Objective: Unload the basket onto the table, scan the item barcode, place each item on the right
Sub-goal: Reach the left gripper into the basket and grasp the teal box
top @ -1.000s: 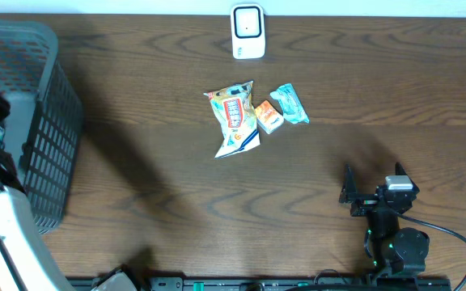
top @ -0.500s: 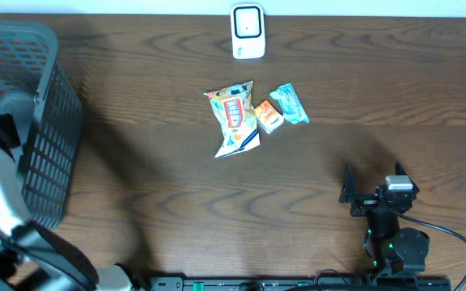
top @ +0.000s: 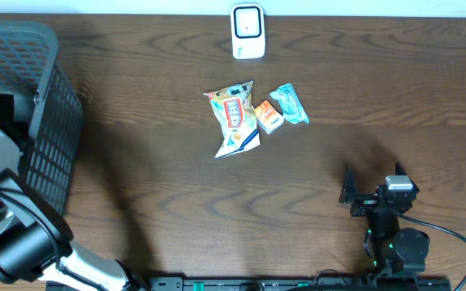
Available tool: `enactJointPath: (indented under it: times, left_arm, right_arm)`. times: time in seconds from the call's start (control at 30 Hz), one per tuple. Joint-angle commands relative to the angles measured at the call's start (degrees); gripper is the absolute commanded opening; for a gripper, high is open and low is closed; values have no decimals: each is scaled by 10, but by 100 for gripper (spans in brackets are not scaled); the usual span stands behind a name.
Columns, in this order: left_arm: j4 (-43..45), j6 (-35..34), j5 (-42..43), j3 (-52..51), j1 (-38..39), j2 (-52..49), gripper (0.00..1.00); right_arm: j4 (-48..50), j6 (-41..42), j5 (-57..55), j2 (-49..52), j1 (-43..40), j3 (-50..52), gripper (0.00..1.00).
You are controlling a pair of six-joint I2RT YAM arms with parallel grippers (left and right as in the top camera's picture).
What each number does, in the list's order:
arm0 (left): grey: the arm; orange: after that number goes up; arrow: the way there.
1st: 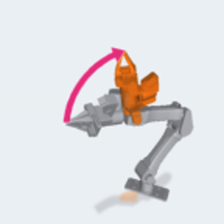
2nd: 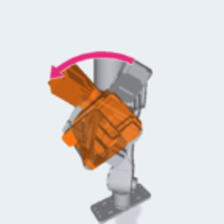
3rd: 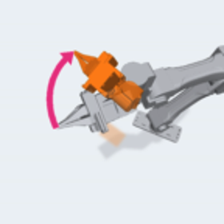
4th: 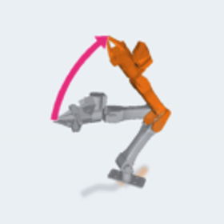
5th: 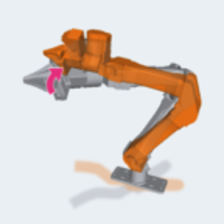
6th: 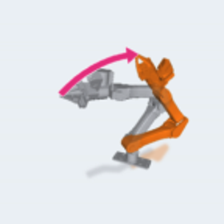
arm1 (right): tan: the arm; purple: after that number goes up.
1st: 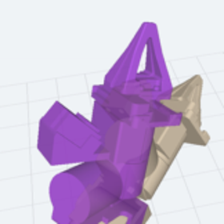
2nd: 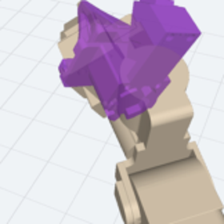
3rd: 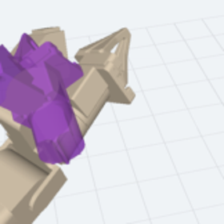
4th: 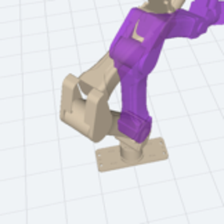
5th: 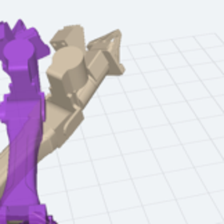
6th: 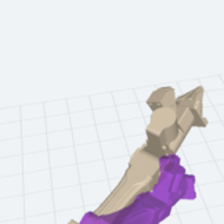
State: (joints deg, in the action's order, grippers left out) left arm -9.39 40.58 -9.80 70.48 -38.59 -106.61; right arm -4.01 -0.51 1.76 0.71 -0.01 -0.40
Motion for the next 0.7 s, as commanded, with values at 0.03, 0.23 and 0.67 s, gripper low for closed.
enactJointPath:
  times: [0.03, 0.23, 0.67]
  left_arm:
    - [37, 17, -8, 7, -19, -28, 71]
    - [64, 35, 1, 7, -33, -47, 68]
    - [56, 7, 62, 7, -36, -62, 55]
  right_arm:
    - [-2, -4, 1, -2, -3, 1, 99]
    - [-2, -4, 1, -2, -3, 1, 99]
    - [-2, -4, 1, -2, -3, 1, 99]
